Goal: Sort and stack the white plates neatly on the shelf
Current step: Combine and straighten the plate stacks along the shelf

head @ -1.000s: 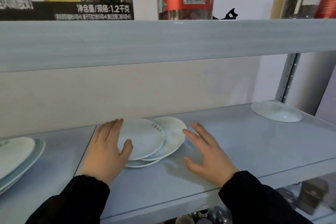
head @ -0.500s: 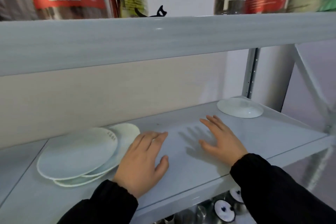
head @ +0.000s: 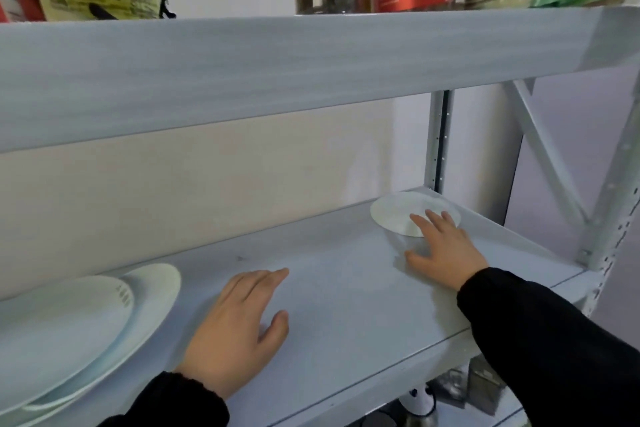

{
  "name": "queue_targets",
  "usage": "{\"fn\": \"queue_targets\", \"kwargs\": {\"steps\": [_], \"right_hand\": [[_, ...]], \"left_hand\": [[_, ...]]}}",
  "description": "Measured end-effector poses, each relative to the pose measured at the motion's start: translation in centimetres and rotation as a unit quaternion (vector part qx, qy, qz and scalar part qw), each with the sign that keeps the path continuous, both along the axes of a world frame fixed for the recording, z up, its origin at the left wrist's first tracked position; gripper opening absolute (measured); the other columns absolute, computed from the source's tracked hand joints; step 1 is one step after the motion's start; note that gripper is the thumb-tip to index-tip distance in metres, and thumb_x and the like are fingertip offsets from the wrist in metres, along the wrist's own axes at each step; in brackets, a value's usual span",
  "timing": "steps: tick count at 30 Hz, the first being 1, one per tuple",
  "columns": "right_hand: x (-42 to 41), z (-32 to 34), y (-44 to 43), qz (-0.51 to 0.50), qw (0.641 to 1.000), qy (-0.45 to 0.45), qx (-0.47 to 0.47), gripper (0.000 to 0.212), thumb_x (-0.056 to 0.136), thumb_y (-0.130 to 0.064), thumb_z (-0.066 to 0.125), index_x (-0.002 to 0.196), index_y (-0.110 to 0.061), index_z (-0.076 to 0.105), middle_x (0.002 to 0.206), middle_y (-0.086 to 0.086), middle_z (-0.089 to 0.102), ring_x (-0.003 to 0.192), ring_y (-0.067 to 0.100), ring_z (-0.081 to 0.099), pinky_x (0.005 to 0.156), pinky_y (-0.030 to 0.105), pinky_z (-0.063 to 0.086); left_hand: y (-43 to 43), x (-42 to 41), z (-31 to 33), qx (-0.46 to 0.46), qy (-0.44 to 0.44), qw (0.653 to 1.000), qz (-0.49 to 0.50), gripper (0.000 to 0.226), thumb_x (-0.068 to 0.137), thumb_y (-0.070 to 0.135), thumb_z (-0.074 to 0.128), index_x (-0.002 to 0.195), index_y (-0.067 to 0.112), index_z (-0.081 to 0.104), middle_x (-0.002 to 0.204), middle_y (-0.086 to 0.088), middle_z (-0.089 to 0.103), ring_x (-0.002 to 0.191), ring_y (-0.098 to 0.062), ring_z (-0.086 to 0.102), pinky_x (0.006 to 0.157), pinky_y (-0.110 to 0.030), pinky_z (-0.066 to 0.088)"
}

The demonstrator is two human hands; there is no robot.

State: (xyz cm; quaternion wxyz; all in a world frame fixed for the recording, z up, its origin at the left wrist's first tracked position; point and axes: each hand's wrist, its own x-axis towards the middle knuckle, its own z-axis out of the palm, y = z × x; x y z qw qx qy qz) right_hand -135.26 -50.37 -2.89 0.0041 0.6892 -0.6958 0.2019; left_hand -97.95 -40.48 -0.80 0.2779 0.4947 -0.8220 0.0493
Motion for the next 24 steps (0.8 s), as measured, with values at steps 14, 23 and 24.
{"fn": "queue_targets", "kwargs": {"steps": [14,23,24], "right_hand": [[4.2,1.3,0.0,0.065,0.997,0.017,0.048,0.081,0.077,-0.072,0.050,0.145,-0.028,0.039,0.138,-0.009,0.034,0.129,0.019,0.040,0.111,0.038,0.029],[13.8,1.3,11.1,0.312,0.950,0.008,-0.003,0.056,0.074,-0.068,0.059,0.115,-0.031,0.051,0.124,-0.016,0.042,0.114,0.012,0.044,0.098,0.031,0.040],[14.0,1.3,12.1,0.325,0.945,0.009,-0.009,0.056,0.073,-0.069,0.061,0.112,-0.030,0.051,0.123,-0.015,0.043,0.113,0.012,0.044,0.098,0.030,0.040]], "left_hand": [[-0.5,1.2,-0.1,-0.013,-0.029,0.999,0.005,0.052,0.088,0.036,0.047,0.137,0.019,0.052,0.123,0.004,0.057,0.117,-0.016,0.049,0.102,-0.020,0.030],[0.6,1.1,0.4,-0.025,0.003,1.000,0.005,0.050,0.091,0.039,0.043,0.134,0.016,0.054,0.125,-0.001,0.059,0.119,-0.020,0.048,0.104,-0.022,0.027],[1.0,1.3,0.5,-0.023,0.012,1.000,0.000,0.050,0.091,0.040,0.042,0.135,0.017,0.054,0.125,-0.001,0.059,0.119,-0.019,0.047,0.103,-0.021,0.027]]}}
